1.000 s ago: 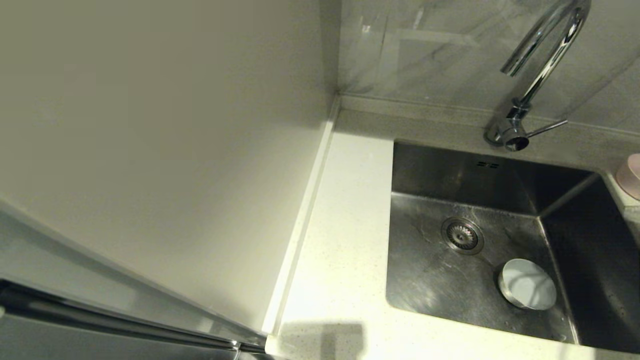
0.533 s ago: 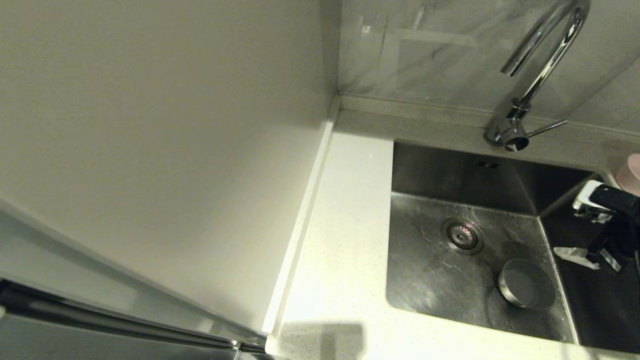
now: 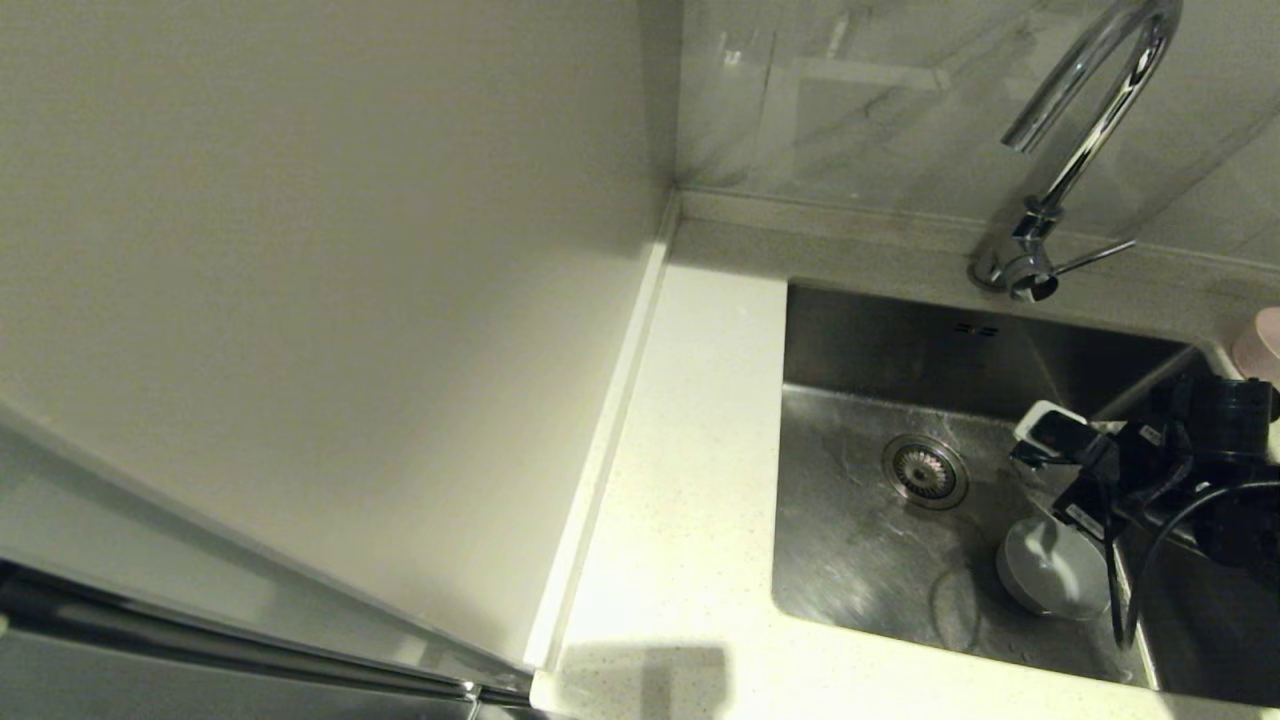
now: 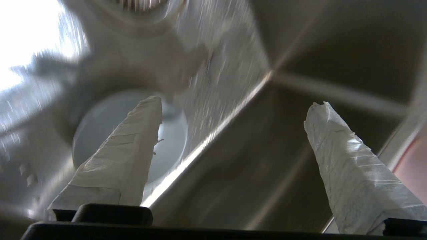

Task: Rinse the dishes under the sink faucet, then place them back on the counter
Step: Put a bowl back to the table from the sink

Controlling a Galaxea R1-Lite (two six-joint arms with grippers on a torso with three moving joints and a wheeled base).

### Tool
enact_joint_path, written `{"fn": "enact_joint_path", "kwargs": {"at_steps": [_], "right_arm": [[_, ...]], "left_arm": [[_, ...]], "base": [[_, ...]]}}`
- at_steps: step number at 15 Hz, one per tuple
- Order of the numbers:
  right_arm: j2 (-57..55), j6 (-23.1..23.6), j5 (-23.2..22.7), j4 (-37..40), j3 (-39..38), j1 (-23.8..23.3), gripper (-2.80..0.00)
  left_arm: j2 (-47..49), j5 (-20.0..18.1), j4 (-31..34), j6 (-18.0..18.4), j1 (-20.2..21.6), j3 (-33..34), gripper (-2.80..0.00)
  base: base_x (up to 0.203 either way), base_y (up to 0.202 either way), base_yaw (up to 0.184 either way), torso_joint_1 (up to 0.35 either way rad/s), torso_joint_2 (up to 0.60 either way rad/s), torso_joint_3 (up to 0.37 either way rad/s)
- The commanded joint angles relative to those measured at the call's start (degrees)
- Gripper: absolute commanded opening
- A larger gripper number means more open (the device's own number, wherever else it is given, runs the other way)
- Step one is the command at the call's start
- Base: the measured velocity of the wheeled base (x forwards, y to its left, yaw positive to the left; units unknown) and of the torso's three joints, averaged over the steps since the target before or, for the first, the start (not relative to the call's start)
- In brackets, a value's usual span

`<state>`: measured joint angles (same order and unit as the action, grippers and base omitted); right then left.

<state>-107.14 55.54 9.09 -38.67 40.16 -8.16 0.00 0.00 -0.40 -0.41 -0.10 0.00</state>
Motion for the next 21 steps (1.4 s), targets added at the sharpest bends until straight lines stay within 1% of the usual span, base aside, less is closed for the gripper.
{"fn": "enact_joint_path", "kwargs": {"at_steps": [1, 2, 3, 4, 5, 6, 7, 9, 10, 11, 12, 13, 14, 15, 16, 17, 18, 19, 21], "right_arm": [[-1.9, 0.2, 6.6, 0.9, 0.0, 1.5, 0.00], [-1.8, 0.1, 9.7, 3.6, 0.4, 2.4, 0.00], [-1.7, -0.7, 11.6, 7.4, 1.3, 3.1, 0.00], [-1.6, -3.7, 12.3, 12.0, 2.5, 4.0, 0.00], [-1.4, -8.3, 12.6, 18.2, 4.0, 5.2, 0.00], [-1.2, -14.3, 12.7, 25.4, 6.0, 6.4, 0.00], [-1.1, -22.3, 12.7, 34.1, 8.7, 8.0, 0.00], [-1.2, -39.5, 12.6, 50.7, 17.0, 11.2, 0.00], [-2.0, -48.7, 12.2, 58.1, 22.0, 13.0, 0.00], [-3.3, -56.7, 11.6, 63.6, 26.6, 14.7, 0.00], [-5.2, -63.9, 11.2, 66.9, 30.5, 16.1, 0.00], [-7.7, -69.6, 11.1, 68.6, 33.7, 17.3, 0.00], [-10.2, -74.1, 11.2, 69.6, 36.4, 17.9, 0.00], [-12.2, -77.7, 12.6, 70.0, 38.4, 18.2, 0.00], [-14.6, -80.3, 15.4, 70.1, 39.6, 18.3, 0.00], [-17.2, -84.0, 19.5, 70.1, 41.1, 18.3, 0.00], [-19.0, -87.2, 22.1, 70.1, 42.2, 18.2, 0.00], [-20.1, -88.1, 23.6, 69.9, 43.3, 17.8, 0.00], [-21.8, -88.2, 28.7, 69.9, 44.4, 15.6, 0.00]], "left_arm": [[0.0, 0.0, 0.0, 0.0, 0.0, 0.2, -2.80], [0.0, 0.0, 0.0, 0.0, 0.0, 0.2, -2.80], [0.0, 0.0, 0.0, 0.0, 0.0, 0.2, -2.80], [0.0, 0.0, 0.0, 0.0, 0.0, 0.2, -2.80], [0.0, 0.0, 0.0, 0.0, 0.0, 0.2, -2.80], [0.0, 0.0, 0.0, 0.0, 0.0, 0.2, -2.80], [0.0, 0.0, 0.0, 0.0, 0.0, 0.2, -2.80], [0.0, 0.0, 0.0, 0.0, 0.0, 0.2, -2.80], [0.0, 0.0, 0.0, 0.0, 0.0, 0.2, -2.80], [0.0, 0.0, 0.0, 0.0, 0.0, 0.2, -2.80], [0.0, 0.0, 0.0, 0.0, 0.0, 0.2, -2.80], [0.0, 0.0, 0.0, 0.0, 0.0, 0.2, -2.80], [0.0, 0.0, 0.0, 0.0, 0.0, 0.2, -2.80], [0.0, 0.0, 0.0, 0.0, 0.0, 0.2, -2.80], [0.0, 0.0, 0.0, 0.0, 0.0, 0.2, -2.80], [0.0, 0.0, 0.0, 0.0, 0.0, 0.2, -2.80], [0.0, 0.0, 0.0, 0.0, 0.0, 0.2, -2.80], [0.0, 0.0, 0.0, 0.0, 0.0, 0.2, -2.80], [0.0, 0.0, 0.0, 0.0, 0.0, 0.2, -2.80]], "base": [[0.000, 0.000, 0.000, 0.000, 0.00, 0.000], [0.000, 0.000, 0.000, 0.000, 0.00, 0.000], [0.000, 0.000, 0.000, 0.000, 0.00, 0.000], [0.000, 0.000, 0.000, 0.000, 0.00, 0.000], [0.000, 0.000, 0.000, 0.000, 0.00, 0.000], [0.000, 0.000, 0.000, 0.000, 0.00, 0.000], [0.000, 0.000, 0.000, 0.000, 0.00, 0.000], [0.000, 0.000, 0.000, 0.000, 0.00, 0.000], [0.000, 0.000, 0.000, 0.000, 0.00, 0.000], [0.000, 0.000, 0.000, 0.000, 0.00, 0.000], [0.000, 0.000, 0.000, 0.000, 0.00, 0.000], [0.000, 0.000, 0.000, 0.000, 0.00, 0.000], [0.000, 0.000, 0.000, 0.000, 0.00, 0.000], [0.000, 0.000, 0.000, 0.000, 0.00, 0.000], [0.000, 0.000, 0.000, 0.000, 0.00, 0.000], [0.000, 0.000, 0.000, 0.000, 0.00, 0.000], [0.000, 0.000, 0.000, 0.000, 0.00, 0.000], [0.000, 0.000, 0.000, 0.000, 0.00, 0.000], [0.000, 0.000, 0.000, 0.000, 0.00, 0.000]]}}
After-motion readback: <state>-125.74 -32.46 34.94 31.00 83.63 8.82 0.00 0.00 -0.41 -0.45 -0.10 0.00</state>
